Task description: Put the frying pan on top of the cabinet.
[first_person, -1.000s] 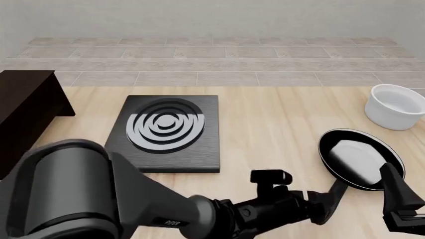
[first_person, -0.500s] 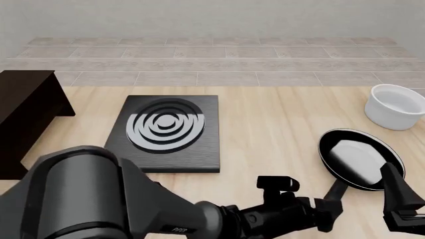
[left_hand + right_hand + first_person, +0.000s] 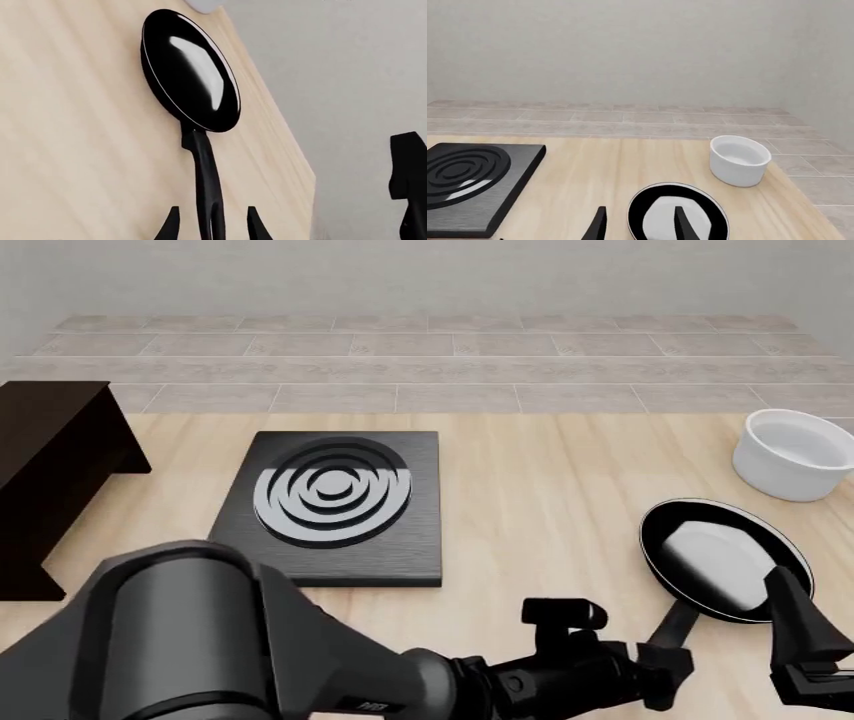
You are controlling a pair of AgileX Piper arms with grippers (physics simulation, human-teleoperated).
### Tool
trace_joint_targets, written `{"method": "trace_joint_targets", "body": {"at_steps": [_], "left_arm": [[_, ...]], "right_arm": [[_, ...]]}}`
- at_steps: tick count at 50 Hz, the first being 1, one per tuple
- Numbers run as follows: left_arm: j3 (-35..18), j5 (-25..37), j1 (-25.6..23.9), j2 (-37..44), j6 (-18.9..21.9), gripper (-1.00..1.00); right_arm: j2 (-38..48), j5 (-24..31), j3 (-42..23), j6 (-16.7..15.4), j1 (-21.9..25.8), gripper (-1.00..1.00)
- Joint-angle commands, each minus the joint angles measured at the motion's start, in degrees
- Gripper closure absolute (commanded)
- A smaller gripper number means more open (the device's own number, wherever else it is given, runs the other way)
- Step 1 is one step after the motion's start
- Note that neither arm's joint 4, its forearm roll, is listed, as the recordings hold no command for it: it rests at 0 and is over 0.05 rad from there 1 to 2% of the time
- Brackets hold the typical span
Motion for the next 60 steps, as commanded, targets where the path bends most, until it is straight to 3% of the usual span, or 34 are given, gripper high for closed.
{"method": "trace_joint_targets", "body": {"at_steps": [1,60], "left_arm": [[-0.82,0.14,0.29,1.27,-1.02,-1.00],[-4.07,0.39,-0.75,4.58,-1.98,-1.00]], "right_arm": [[0.00,0.02,-0.01,0.07,-0.11,-1.00],[0.00,-0.37,0.02,0.64,-0.72,-1.00]]}}
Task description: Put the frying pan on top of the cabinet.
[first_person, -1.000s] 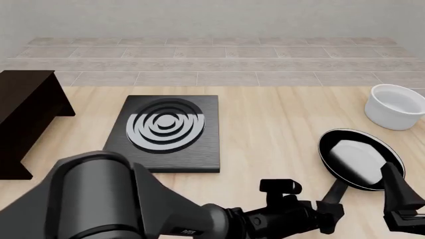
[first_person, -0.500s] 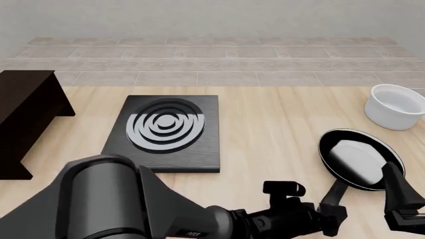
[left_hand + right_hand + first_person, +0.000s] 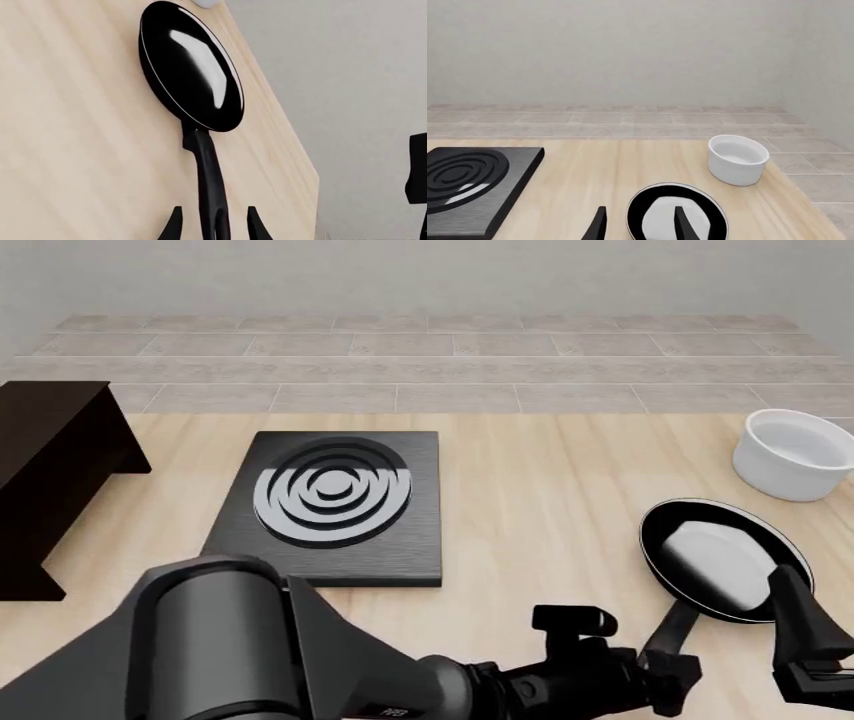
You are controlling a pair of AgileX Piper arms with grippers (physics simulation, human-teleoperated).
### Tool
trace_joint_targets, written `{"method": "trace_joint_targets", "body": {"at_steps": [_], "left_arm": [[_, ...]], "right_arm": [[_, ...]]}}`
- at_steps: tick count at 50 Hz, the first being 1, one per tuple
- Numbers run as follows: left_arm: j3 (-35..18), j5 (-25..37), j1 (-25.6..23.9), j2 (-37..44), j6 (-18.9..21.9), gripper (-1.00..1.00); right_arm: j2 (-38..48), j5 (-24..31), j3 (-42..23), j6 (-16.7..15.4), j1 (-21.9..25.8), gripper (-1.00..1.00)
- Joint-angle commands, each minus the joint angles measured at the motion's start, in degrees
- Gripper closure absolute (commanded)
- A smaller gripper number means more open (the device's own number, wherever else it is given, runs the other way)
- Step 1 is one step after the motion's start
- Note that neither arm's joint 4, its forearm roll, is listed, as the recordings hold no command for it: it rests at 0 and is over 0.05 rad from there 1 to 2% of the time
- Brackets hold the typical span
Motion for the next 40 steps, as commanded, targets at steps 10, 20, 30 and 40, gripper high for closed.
{"method": "trace_joint_targets", "body": {"at_steps": [10,20,30,40], "left_arm": [[-0.94,0.46,-0.35,1.15,-1.74,-1.00],[-1.76,0.84,-0.20,1.83,-1.71,-1.00],[-1.97,0.42,-0.19,1.52,-2.05,-1.00],[-2.52,0.62,0.22,1.19,-1.24,-1.00]], "right_arm": [[0.00,-0.14,0.00,-0.01,-0.05,-1.00],[0.00,-0.07,0.00,0.07,-0.08,-1.00],[0.00,0.02,0.00,0.20,-0.14,-1.00],[0.01,0.11,0.01,0.36,-0.17,-1.00]]}}
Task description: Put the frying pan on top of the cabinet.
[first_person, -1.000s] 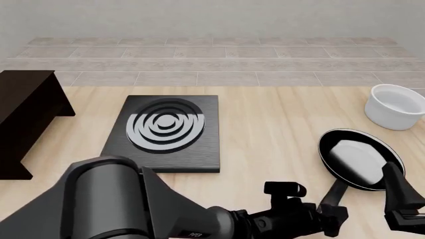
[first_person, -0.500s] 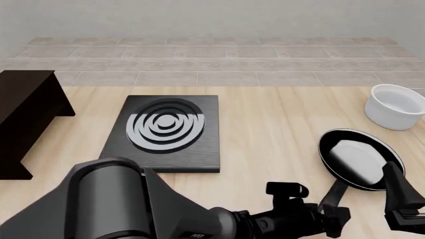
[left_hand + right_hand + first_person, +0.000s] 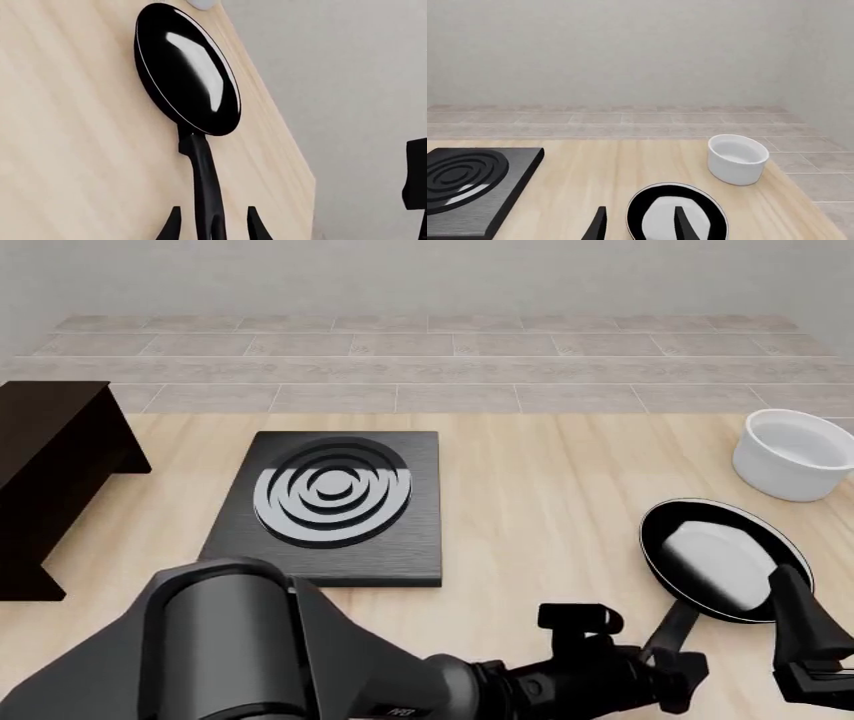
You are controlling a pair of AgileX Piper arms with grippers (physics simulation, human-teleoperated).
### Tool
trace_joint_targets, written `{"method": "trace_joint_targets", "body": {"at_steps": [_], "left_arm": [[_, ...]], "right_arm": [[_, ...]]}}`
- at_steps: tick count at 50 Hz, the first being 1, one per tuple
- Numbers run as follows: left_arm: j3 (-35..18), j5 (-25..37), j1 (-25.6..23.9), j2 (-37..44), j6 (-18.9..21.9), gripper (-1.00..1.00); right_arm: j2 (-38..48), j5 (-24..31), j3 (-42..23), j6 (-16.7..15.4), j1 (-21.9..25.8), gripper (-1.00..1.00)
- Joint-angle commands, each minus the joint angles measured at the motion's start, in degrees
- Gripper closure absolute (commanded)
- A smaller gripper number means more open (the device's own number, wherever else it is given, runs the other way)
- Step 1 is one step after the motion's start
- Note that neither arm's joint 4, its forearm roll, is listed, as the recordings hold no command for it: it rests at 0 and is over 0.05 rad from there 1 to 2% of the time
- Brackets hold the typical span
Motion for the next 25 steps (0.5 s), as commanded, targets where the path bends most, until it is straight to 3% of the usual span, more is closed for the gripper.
{"method": "trace_joint_targets", "body": {"at_steps": [1,17,19,20,25], "left_arm": [[-0.70,0.39,0.45,0.26,-0.43,-1.00],[-1.22,0.11,1.38,0.55,-0.36,-1.00],[-1.83,1.90,2.50,-0.14,1.99,-1.00],[-1.55,0.87,2.34,0.22,0.49,1.00],[-0.29,0.23,1.58,-1.59,0.87,1.00]], "right_arm": [[0.01,0.09,0.00,0.19,-0.03,-1.00],[0.04,0.17,0.00,0.25,0.02,-1.00],[0.04,0.17,0.00,0.25,0.04,-1.00],[0.05,0.17,0.00,0.28,0.05,-1.00],[0.05,0.15,0.00,0.33,0.04,-1.00]]}}
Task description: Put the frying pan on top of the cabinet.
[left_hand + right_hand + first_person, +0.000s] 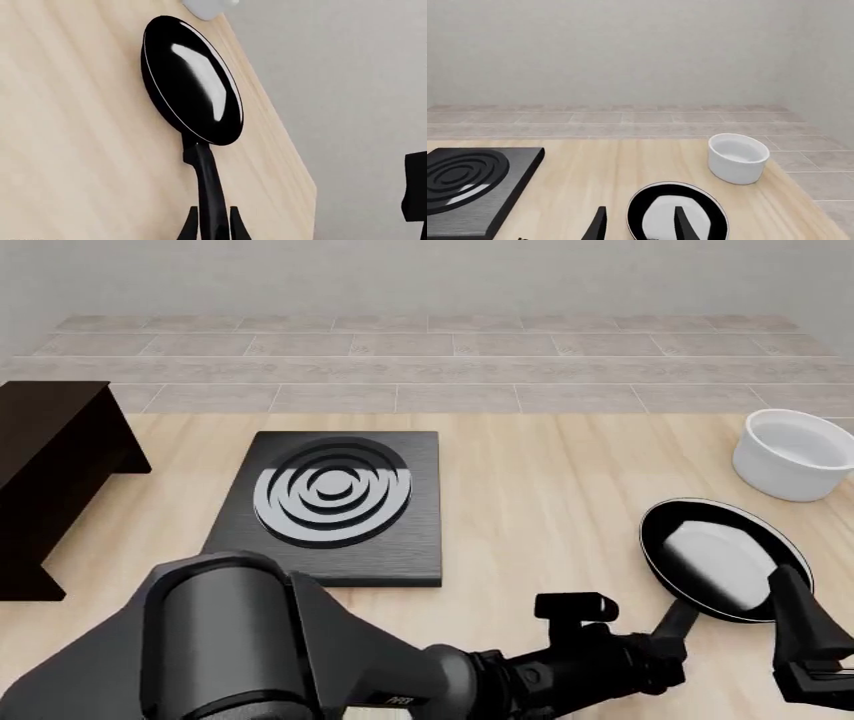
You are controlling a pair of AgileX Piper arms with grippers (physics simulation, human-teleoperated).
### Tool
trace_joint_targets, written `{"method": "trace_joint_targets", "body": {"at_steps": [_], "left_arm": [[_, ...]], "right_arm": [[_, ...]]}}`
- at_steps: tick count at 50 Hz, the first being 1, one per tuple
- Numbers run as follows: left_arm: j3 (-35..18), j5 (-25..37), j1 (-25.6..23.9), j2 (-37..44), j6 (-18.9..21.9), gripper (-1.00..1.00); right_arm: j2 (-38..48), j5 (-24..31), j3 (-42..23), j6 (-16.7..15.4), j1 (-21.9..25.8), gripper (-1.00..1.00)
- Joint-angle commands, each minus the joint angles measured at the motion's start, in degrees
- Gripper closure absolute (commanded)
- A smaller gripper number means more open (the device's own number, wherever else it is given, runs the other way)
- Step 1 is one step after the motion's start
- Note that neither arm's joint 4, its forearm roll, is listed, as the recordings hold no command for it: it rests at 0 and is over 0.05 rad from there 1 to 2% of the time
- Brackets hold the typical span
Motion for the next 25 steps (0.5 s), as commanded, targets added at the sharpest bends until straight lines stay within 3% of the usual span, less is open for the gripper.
{"method": "trace_joint_targets", "body": {"at_steps": [1,25], "left_arm": [[0.34,-0.09,0.47,-1.37,0.59,1.00],[3.47,-2.87,1.19,-3.41,-0.34,1.00]], "right_arm": [[0.02,-0.02,0.00,0.09,0.01,-1.00],[0.02,-0.06,0.00,-0.53,0.31,-1.00]]}}
